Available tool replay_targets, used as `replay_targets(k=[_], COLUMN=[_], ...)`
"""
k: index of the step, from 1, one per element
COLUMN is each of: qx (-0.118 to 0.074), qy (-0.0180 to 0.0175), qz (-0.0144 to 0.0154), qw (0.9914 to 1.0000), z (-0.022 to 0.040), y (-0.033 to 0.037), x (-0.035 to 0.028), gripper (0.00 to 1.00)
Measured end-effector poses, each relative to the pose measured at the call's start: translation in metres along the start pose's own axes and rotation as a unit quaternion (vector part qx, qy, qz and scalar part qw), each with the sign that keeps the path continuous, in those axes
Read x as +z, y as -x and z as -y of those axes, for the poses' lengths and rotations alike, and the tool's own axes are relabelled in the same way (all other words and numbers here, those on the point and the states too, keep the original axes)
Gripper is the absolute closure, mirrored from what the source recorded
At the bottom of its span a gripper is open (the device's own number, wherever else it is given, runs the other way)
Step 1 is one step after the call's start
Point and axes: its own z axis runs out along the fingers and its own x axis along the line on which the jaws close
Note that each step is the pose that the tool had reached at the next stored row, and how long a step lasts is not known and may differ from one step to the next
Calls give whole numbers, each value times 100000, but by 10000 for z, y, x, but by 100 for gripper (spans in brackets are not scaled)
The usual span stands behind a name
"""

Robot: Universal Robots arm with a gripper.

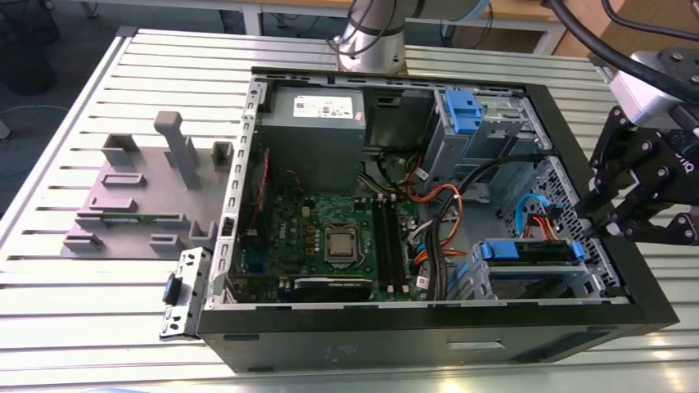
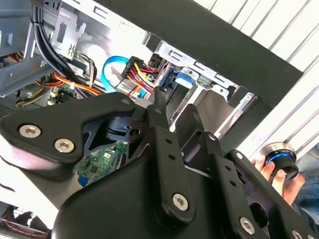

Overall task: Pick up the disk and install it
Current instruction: 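Insert the second disk wire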

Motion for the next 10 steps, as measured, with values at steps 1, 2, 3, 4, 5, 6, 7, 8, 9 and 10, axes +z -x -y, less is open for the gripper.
replay_targets(k=[1, 2, 3, 4, 5, 6, 7, 8, 9, 10], qx=[3, -2, 2, 1, 4, 4, 1, 1, -1, 0], qy=[-1, -1, 0, 0, -1, 1, 0, 2, 1, 0], qz=[-1, -4, 1, 2, 3, 3, 3, 3, 1, 5], qw=[100000, 100000, 100000, 100000, 100000, 100000, 100000, 100000, 100000, 100000], z=[-12, -25, -42, -57, -72, -86, -98, -108, -116, -128], y=[9, 20, 31, 43, 55, 66, 73, 78, 80, 83], x=[1, 2, 5, 7, 10, 12, 16, 22, 30, 41], gripper=[64, 64, 64, 64, 64, 64, 64, 64, 64, 64])
